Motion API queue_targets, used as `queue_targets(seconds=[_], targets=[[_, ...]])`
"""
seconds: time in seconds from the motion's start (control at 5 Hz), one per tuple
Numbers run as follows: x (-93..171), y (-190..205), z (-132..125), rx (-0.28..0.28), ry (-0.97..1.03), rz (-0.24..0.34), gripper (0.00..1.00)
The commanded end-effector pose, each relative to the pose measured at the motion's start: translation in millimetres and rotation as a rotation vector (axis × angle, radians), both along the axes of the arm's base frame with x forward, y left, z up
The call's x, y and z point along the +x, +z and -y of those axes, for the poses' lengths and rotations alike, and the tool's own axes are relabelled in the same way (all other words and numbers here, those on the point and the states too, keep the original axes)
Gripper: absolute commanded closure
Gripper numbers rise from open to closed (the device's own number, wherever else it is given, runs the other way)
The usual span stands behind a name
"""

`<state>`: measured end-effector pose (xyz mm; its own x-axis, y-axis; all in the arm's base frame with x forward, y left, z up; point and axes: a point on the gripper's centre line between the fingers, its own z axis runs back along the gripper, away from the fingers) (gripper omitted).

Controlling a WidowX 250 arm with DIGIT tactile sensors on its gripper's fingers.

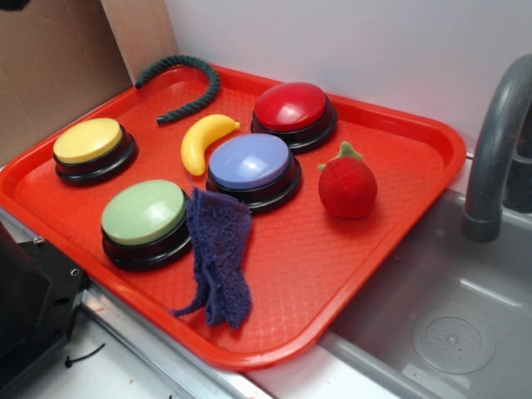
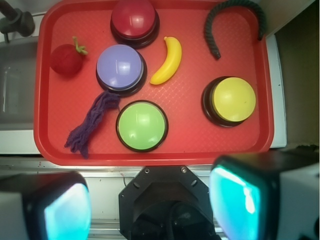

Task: Push the green button.

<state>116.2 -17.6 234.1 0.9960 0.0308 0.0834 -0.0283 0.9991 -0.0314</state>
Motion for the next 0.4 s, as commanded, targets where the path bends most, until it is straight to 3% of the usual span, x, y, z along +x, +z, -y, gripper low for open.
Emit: queue_targets(seconds=[0.0,0.2], targets=[[0,0,0,0.000,0.000,0.000,0.00],[28,-35,4,0.039,-0.071,-0.012,0.00]])
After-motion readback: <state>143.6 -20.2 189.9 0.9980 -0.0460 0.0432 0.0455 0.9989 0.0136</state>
